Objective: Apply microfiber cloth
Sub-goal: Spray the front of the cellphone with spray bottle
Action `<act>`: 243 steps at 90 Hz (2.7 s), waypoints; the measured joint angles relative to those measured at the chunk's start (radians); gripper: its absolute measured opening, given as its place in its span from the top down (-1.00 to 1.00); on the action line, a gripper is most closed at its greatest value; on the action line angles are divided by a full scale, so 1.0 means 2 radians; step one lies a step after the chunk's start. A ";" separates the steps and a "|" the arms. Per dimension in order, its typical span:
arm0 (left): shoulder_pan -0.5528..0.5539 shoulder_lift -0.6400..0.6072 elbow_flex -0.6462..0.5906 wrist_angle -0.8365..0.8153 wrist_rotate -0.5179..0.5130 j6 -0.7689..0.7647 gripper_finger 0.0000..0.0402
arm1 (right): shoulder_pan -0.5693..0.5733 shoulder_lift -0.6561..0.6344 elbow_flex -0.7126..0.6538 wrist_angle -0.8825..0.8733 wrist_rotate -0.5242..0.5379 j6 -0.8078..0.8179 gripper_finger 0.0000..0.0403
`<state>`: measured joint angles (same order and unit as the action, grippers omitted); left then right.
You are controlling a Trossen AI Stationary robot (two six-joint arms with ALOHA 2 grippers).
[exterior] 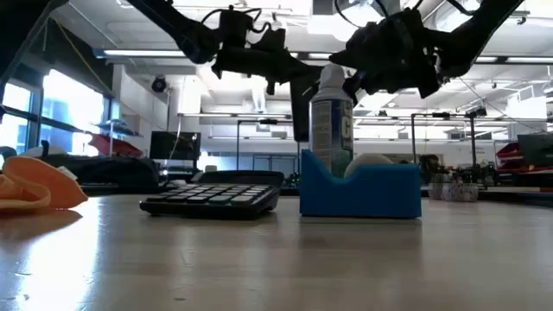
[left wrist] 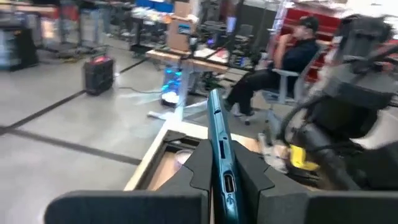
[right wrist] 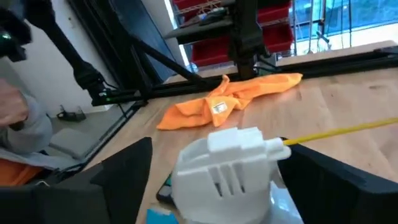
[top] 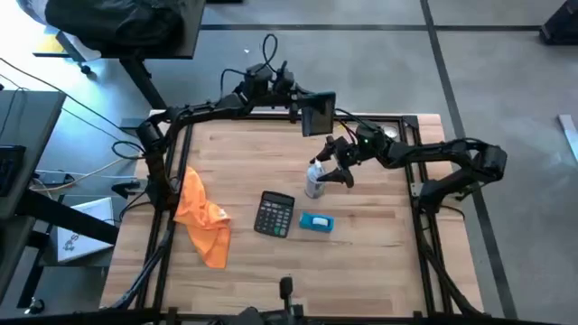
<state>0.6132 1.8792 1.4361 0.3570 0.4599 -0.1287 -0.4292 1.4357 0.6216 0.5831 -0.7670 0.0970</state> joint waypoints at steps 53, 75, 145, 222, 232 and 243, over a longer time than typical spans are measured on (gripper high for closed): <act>-0.003 -0.001 0.000 -0.008 -0.013 -0.003 0.95 | 0.005 -0.001 0.001 -0.010 0.056 0.026 0.07; 0.002 -0.027 0.000 -0.046 -0.015 0.021 0.95 | 0.040 -0.002 0.002 -0.009 0.185 0.072 0.07; -0.007 -0.051 0.000 -0.078 -0.013 0.060 0.95 | 0.134 -0.002 -0.002 -0.024 0.337 0.083 -0.46; -0.007 -0.050 0.000 -0.079 -0.013 0.062 0.95 | 0.134 -0.003 -0.001 0.005 0.356 0.097 0.09; -0.007 -0.050 0.000 -0.079 -0.013 0.062 0.95 | 0.134 -0.003 0.000 0.003 0.355 0.098 0.09; -0.007 -0.050 0.000 -0.079 -0.013 0.062 0.95 | 0.134 -0.003 0.000 0.002 0.355 0.099 0.09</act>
<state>0.5991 1.7782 1.4361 0.1982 0.4348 -0.0055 -0.1612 1.4296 0.6212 0.5867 -0.0566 0.2958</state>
